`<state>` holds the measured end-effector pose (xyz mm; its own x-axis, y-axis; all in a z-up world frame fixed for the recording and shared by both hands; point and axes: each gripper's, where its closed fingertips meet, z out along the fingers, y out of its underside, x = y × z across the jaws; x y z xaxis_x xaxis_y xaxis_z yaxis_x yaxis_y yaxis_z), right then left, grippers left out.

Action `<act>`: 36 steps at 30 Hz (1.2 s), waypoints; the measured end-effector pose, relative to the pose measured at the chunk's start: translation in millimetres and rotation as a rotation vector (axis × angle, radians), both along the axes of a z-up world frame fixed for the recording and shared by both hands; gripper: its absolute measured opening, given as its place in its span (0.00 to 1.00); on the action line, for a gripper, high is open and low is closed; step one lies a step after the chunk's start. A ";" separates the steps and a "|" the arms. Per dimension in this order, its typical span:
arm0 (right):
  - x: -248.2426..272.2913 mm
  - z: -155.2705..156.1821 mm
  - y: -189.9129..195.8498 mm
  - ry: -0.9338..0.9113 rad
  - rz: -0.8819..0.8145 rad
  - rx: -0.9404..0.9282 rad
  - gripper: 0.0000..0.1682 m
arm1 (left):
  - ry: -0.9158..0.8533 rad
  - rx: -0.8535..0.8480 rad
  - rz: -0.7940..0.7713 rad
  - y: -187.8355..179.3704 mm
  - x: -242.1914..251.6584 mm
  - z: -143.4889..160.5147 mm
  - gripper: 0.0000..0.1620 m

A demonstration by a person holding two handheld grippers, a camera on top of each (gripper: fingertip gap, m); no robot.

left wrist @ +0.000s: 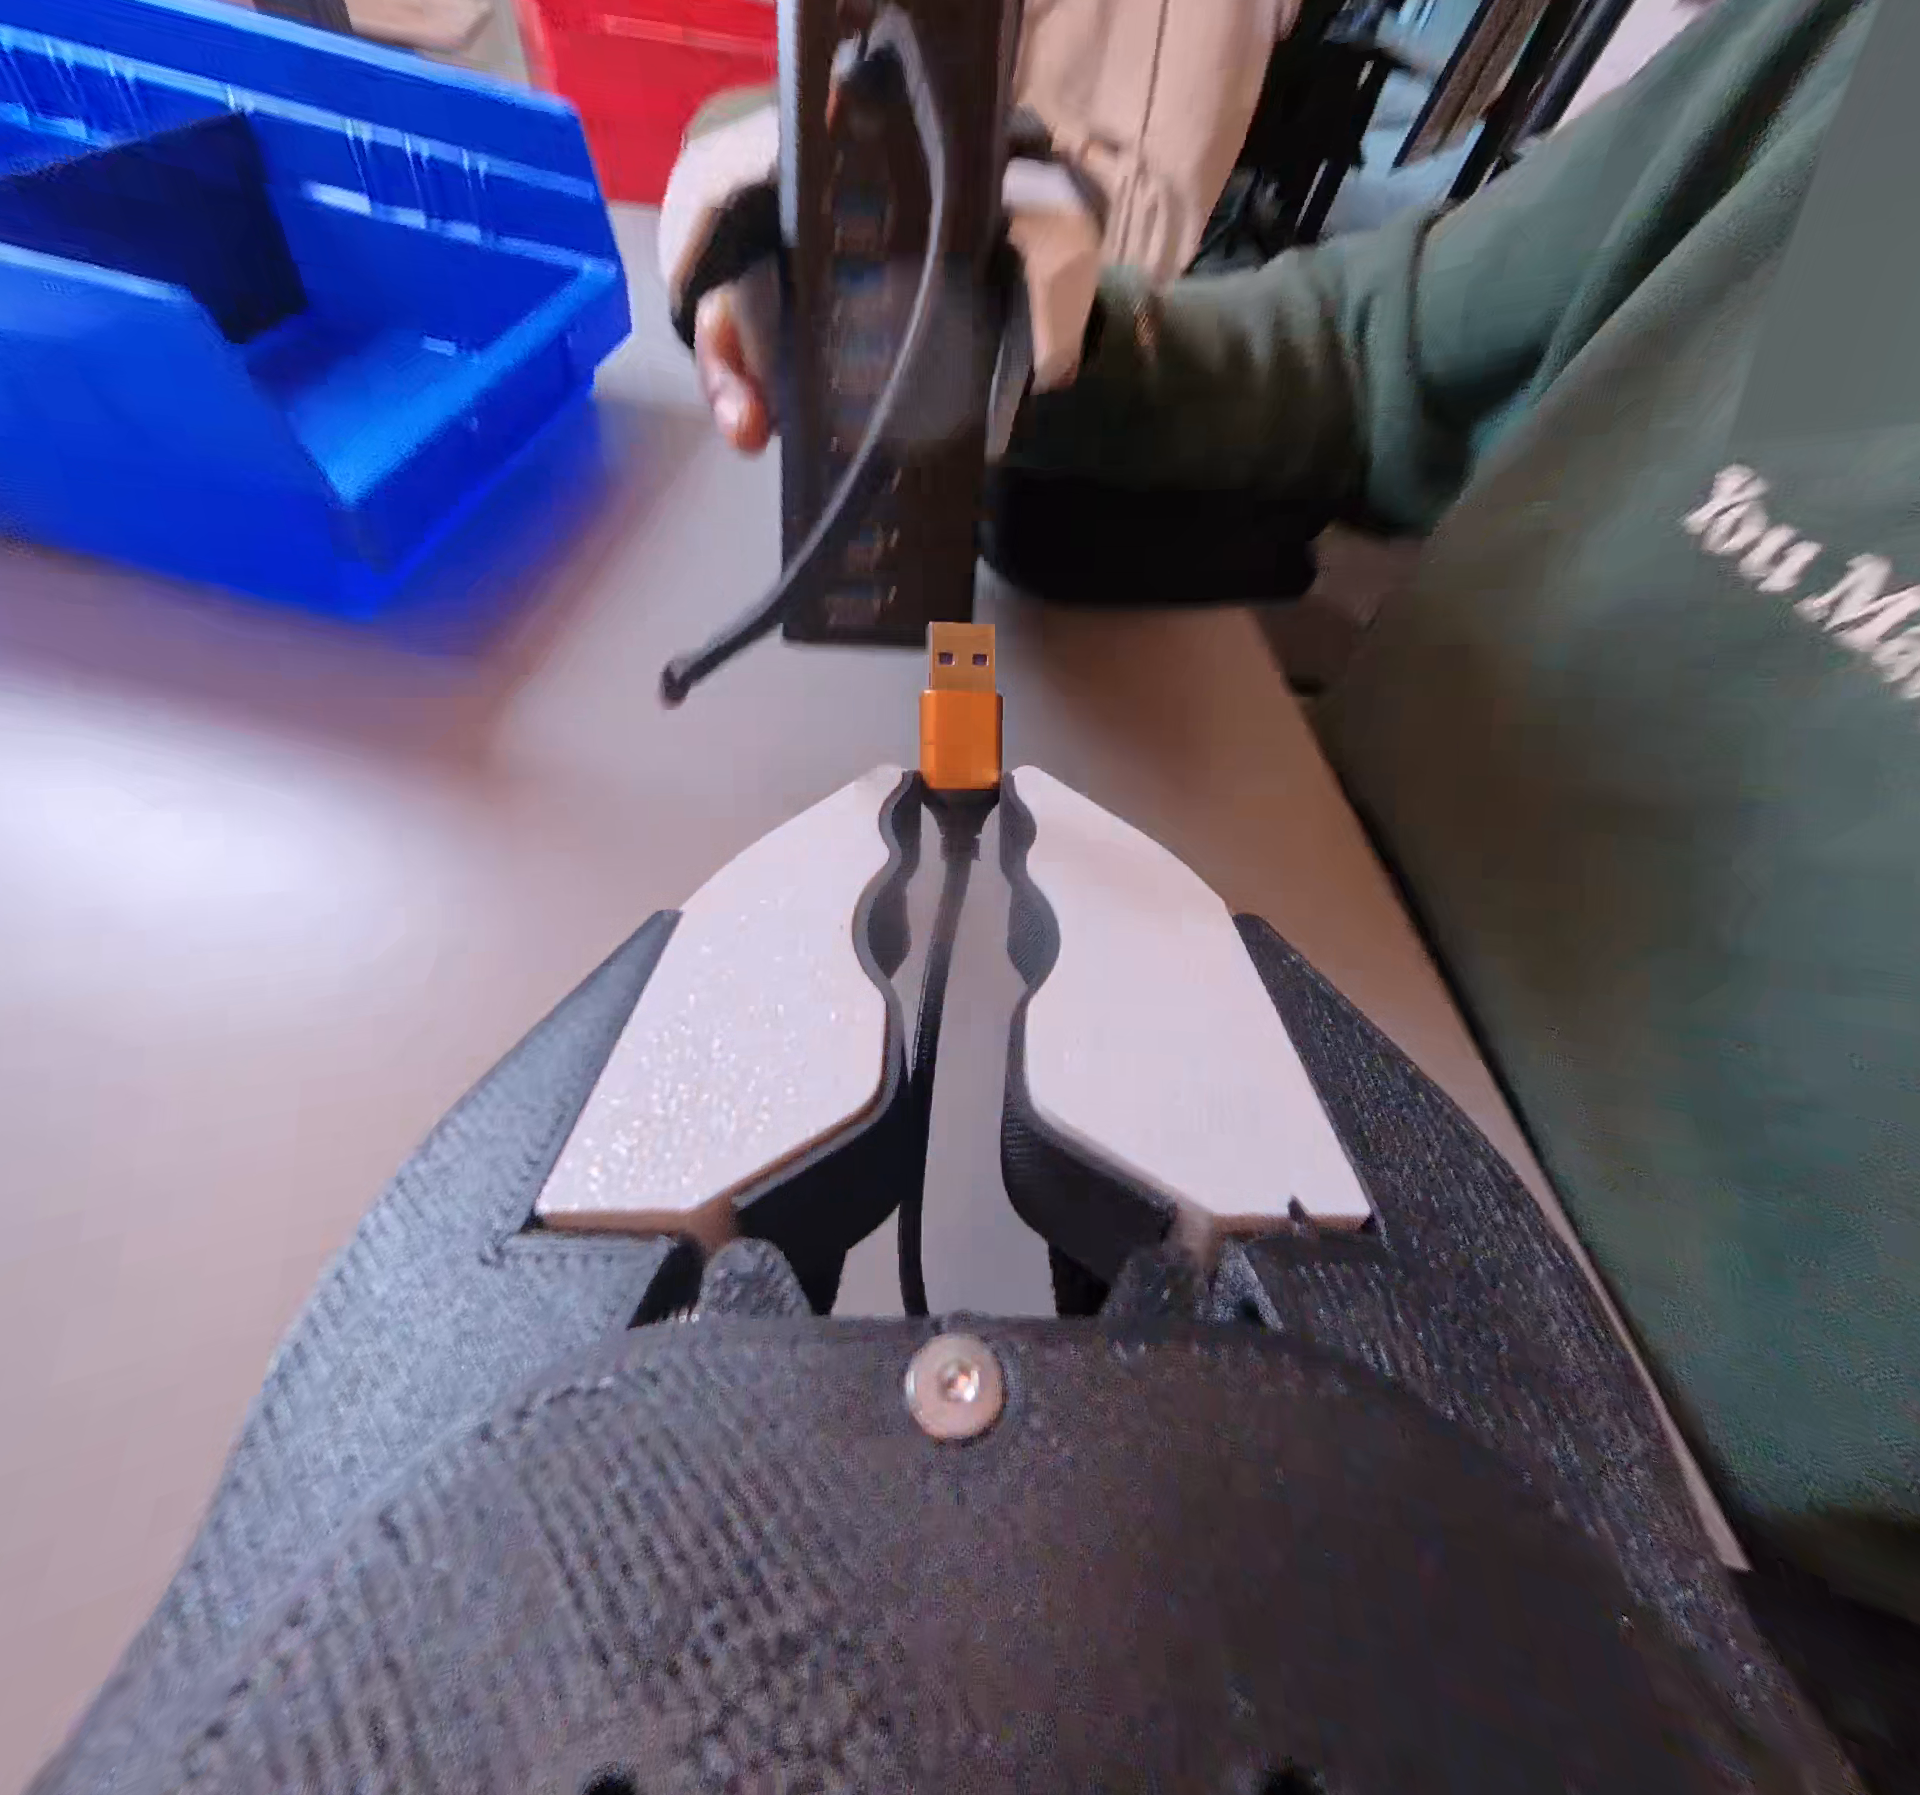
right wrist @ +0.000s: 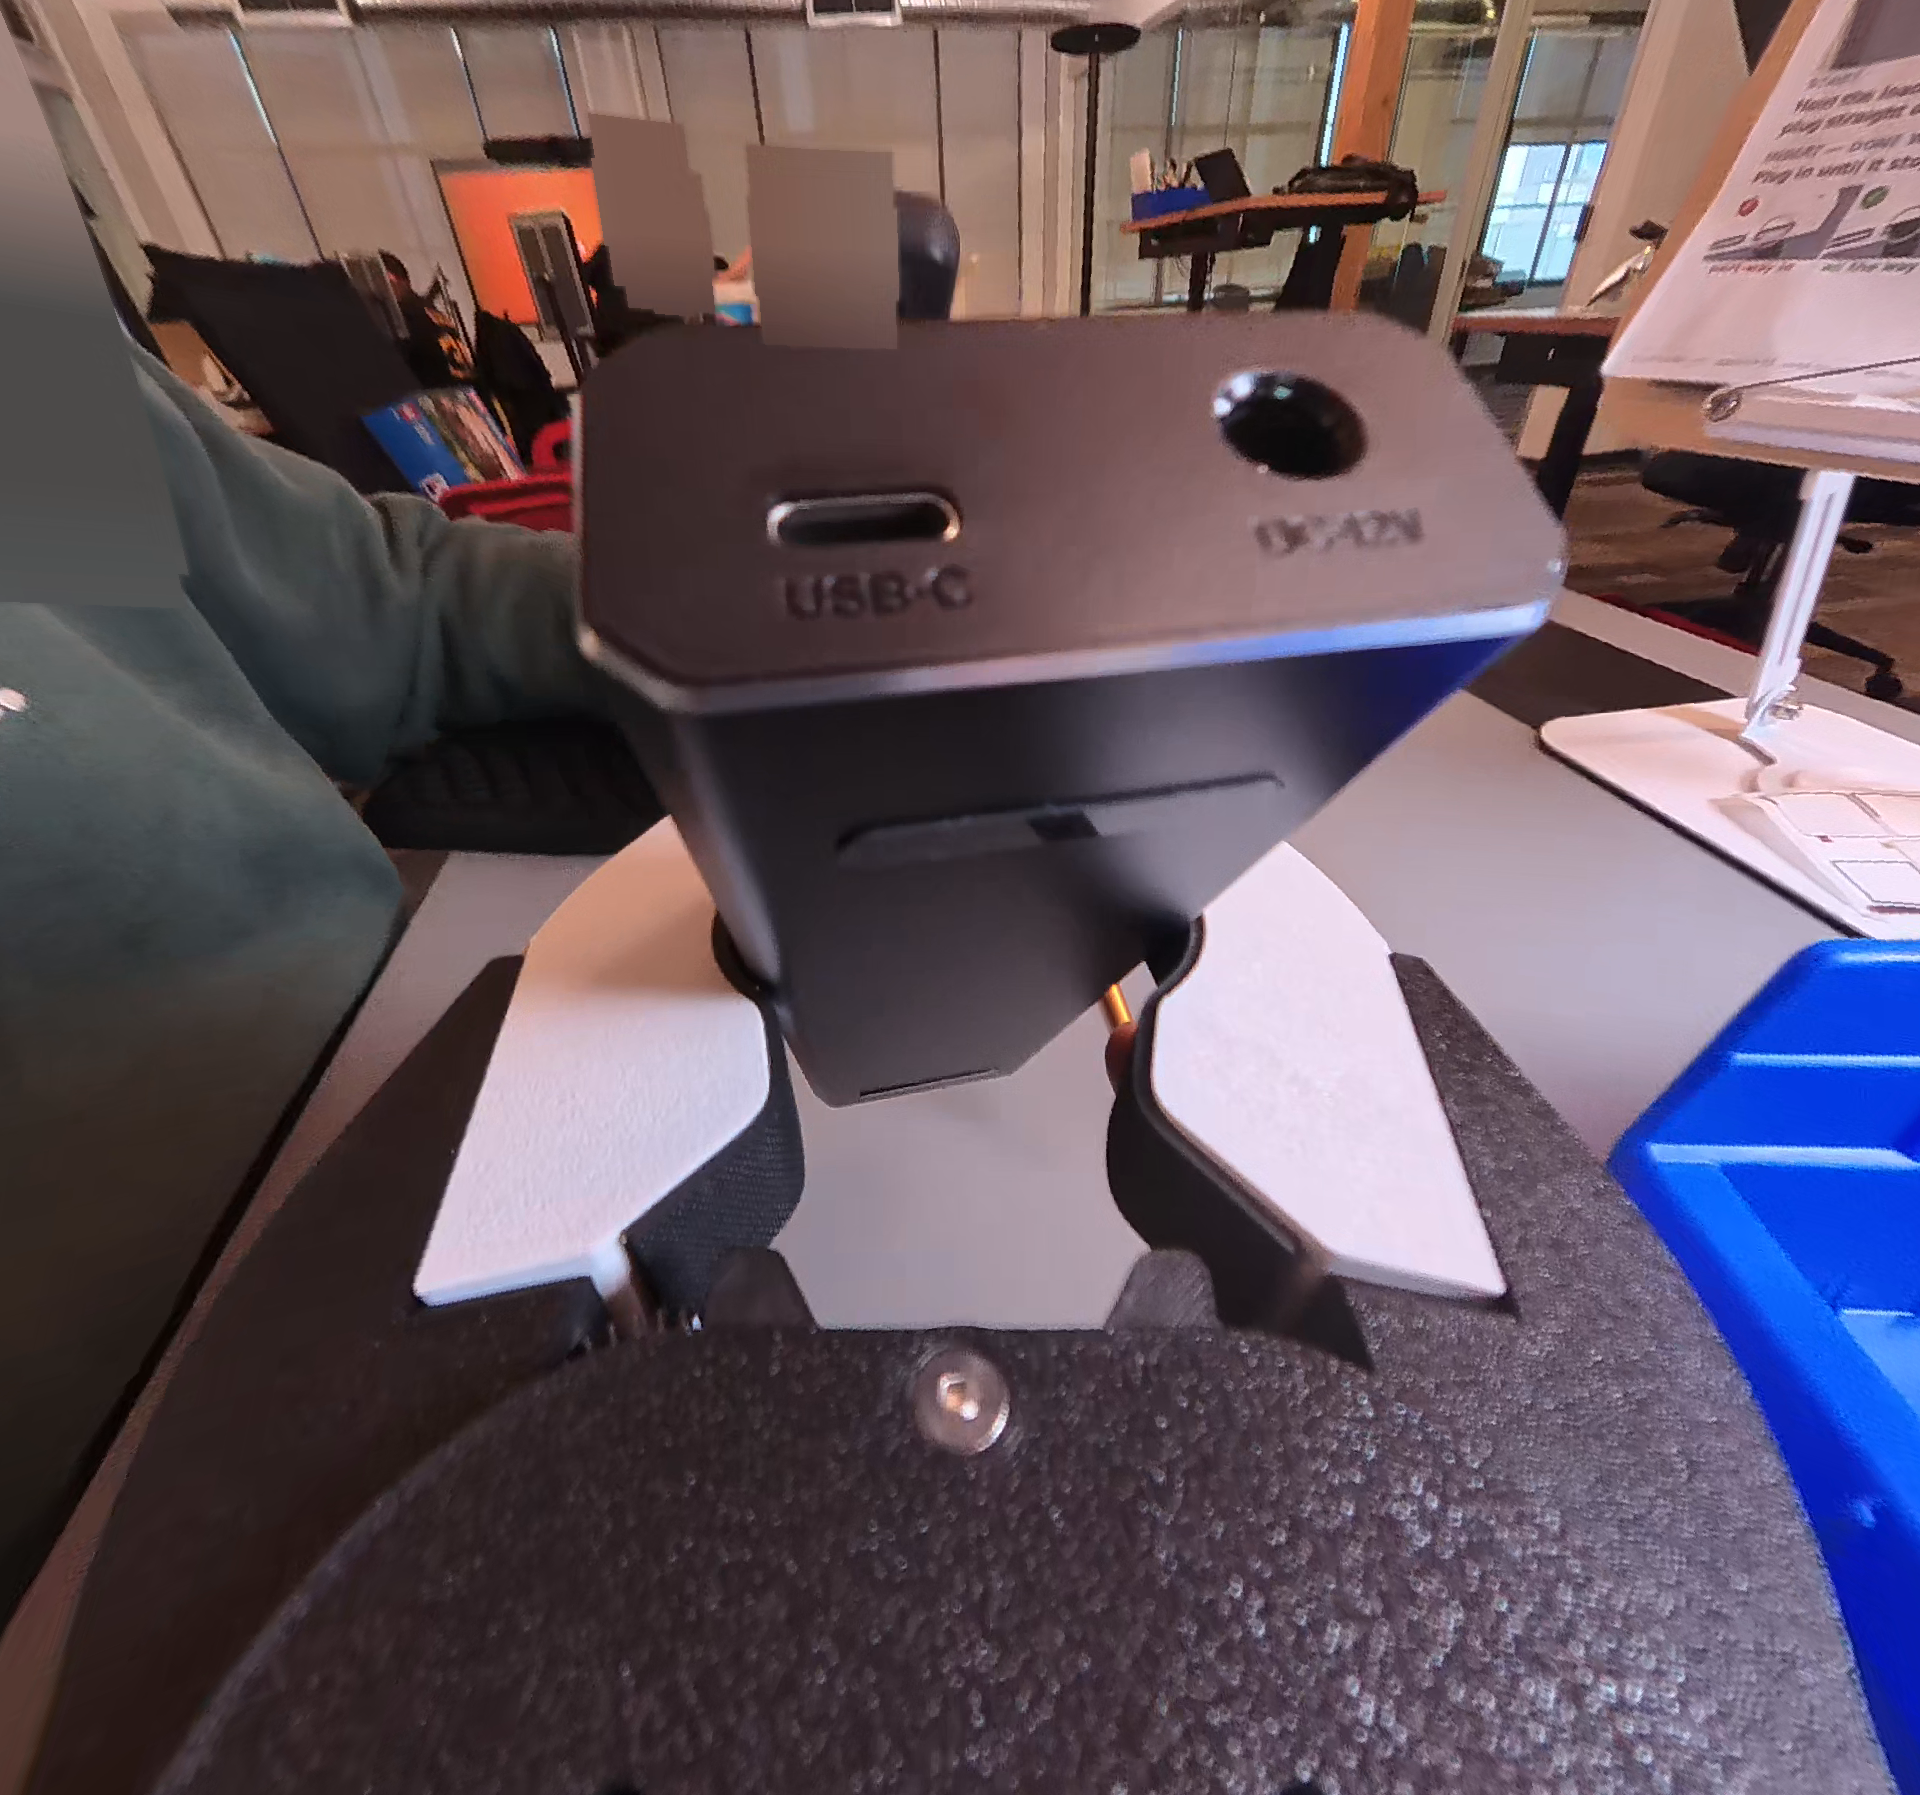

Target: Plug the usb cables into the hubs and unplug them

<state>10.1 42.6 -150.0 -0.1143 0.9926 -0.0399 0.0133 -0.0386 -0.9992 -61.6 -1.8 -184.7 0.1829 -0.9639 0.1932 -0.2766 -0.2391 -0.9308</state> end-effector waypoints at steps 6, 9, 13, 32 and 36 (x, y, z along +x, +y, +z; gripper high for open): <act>-11.5 -10.1 -15.1 -0.053 0.035 0.034 0.43 | 0.019 0.011 0.037 -8.3 19.2 13.9 0.09; -14.7 -11.9 -18.6 -0.063 0.040 0.036 0.43 | 0.129 0.011 0.100 -2.0 31.8 10.7 0.09; -18.6 -19.8 -18.0 -0.109 0.020 0.063 0.43 | 0.243 0.012 0.132 3.7 43.6 10.6 0.09; -29.0 -44.0 -37.7 -0.332 0.042 0.202 0.43 | 0.687 -0.058 -0.081 5.7 50.0 3.5 0.09; -27.5 -44.3 -35.8 -0.377 0.012 0.228 0.43 | 0.693 -0.079 -0.128 1.9 51.6 7.9 0.09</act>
<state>-17.4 6.8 -194.3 -0.1455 0.9796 0.1388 0.3780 0.1847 -0.9072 -10.0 0.1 -176.8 0.1756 -0.9740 0.1432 -0.8291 -0.2247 -0.5120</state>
